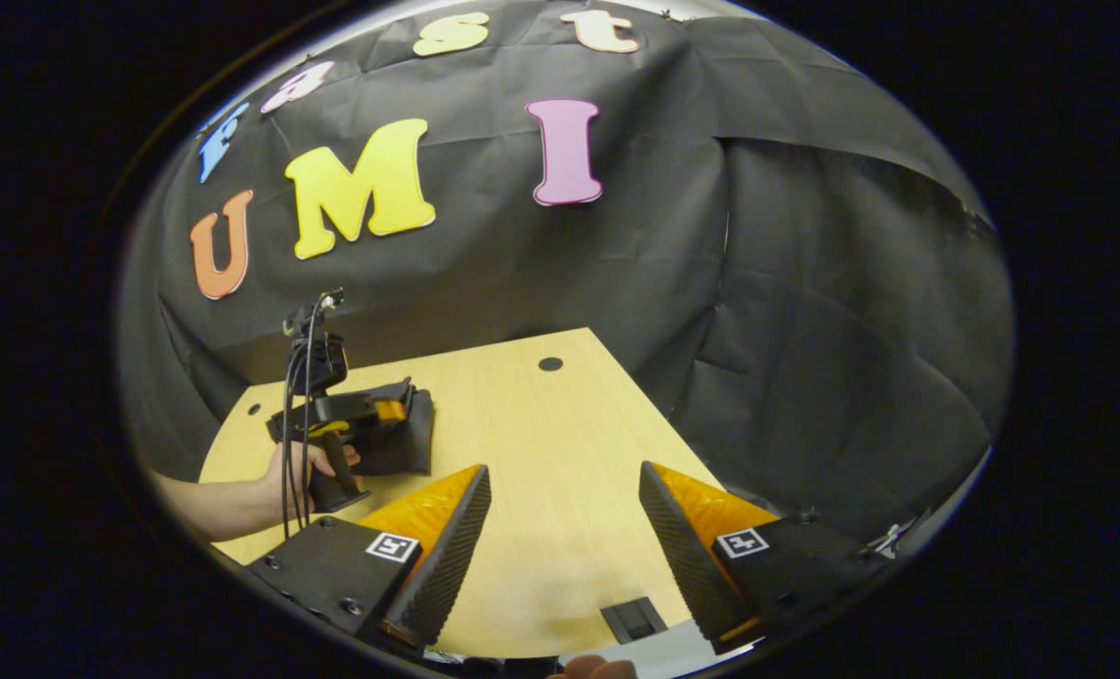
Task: Grasp the waist and the cuffs of the jeans and fold them to make the two legs overlap; first hold the waist and fold one-third of the jeans toward the cuffs, then hold the cuffs and fold the remaining one-third in the same direction to finish folding.
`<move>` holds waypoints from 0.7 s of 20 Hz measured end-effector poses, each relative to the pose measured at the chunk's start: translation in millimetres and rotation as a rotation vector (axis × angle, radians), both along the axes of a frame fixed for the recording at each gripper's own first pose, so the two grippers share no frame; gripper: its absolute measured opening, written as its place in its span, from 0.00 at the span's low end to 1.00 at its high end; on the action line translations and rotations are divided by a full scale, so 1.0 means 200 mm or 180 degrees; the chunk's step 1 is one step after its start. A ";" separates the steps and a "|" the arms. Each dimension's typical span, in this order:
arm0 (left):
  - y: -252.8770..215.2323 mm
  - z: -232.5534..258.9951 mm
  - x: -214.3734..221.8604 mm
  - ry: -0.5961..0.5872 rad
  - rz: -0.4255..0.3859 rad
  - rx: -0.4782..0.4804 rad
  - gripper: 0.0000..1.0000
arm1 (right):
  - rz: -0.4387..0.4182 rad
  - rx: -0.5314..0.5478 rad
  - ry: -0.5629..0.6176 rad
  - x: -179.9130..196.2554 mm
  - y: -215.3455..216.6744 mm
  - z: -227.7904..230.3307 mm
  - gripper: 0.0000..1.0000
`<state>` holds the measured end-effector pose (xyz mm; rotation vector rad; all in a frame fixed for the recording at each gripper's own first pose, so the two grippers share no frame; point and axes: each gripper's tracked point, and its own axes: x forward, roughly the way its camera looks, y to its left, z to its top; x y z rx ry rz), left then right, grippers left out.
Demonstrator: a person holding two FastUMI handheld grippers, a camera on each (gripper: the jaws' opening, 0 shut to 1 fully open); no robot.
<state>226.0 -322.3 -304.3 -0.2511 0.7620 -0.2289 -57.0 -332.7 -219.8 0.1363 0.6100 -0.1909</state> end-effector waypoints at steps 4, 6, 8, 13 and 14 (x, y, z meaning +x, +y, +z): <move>0.02 0.09 -0.07 -0.0068 -0.0050 -0.0051 1.00 | 0.0148 0.0014 -0.0080 0.01 0.10 0.03 0.98; 0.08 0.18 -0.13 -0.0130 -0.0037 -0.0096 1.00 | 0.0244 -0.0003 -0.0141 0.04 0.17 0.06 0.98; 0.16 0.30 -0.18 -0.0231 -0.0022 -0.0144 1.00 | 0.0389 -0.0001 -0.0225 0.08 0.28 0.10 0.98; 0.53 0.74 -0.29 -0.0874 0.0114 0.0040 1.00 | 0.0879 0.0037 -0.0580 0.20 0.65 0.26 0.98; 0.63 0.83 -0.33 -0.0996 0.0157 0.0134 0.99 | 0.0931 0.0034 -0.0658 0.22 0.70 0.29 0.98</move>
